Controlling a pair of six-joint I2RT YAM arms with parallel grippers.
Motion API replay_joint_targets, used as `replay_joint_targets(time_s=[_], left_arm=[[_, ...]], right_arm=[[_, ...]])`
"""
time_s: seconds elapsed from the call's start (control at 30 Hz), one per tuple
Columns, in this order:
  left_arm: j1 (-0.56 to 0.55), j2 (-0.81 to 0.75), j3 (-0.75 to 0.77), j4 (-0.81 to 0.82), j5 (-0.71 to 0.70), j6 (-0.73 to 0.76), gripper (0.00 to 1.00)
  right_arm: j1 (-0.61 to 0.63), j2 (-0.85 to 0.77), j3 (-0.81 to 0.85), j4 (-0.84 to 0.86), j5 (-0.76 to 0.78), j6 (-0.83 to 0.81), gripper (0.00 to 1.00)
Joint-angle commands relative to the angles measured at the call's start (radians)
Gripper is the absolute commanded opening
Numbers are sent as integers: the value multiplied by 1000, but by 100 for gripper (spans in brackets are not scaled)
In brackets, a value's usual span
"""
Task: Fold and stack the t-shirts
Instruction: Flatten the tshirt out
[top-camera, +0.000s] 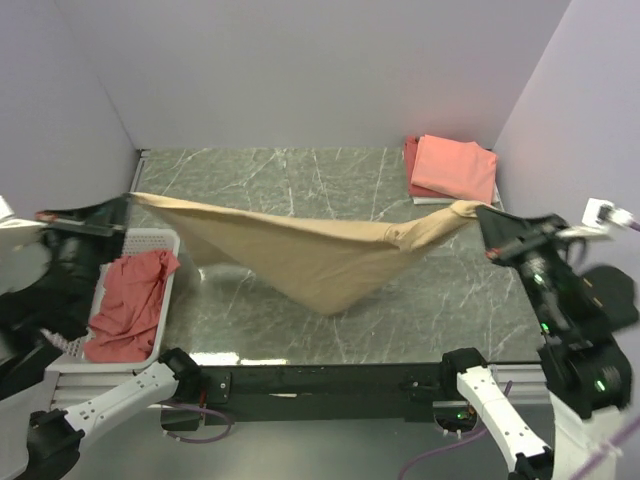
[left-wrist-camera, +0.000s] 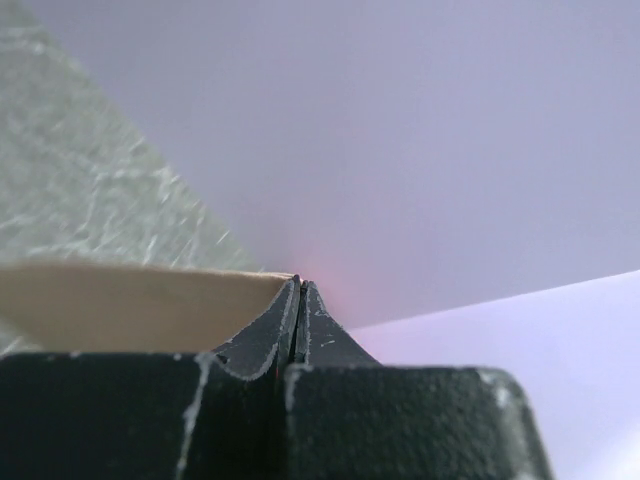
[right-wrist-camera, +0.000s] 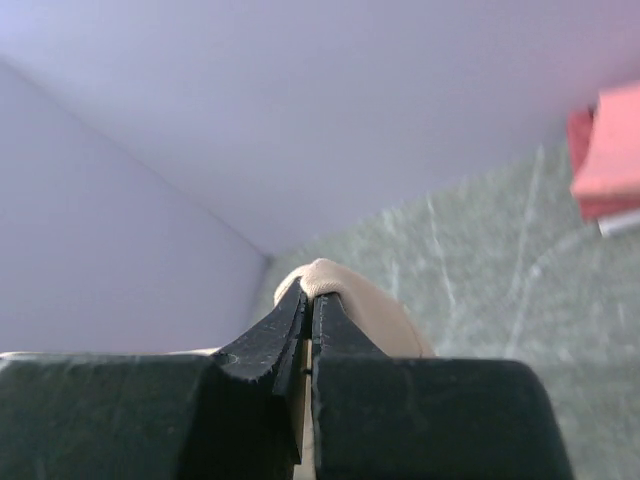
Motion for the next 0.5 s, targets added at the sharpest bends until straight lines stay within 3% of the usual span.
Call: replay_joint_targets(time_s=[0.0,0.27,0.47], left_arm=[[4,7,93,41,-77,116,1],[3,93,67,236,-84,210,1],[36,263,30,469,-34,320,1]], right_arm=[[-7,-28,150,-39,81,24,0],[-7,63,200,59,58,18,0],[-8,211,85,350,4,18,0]])
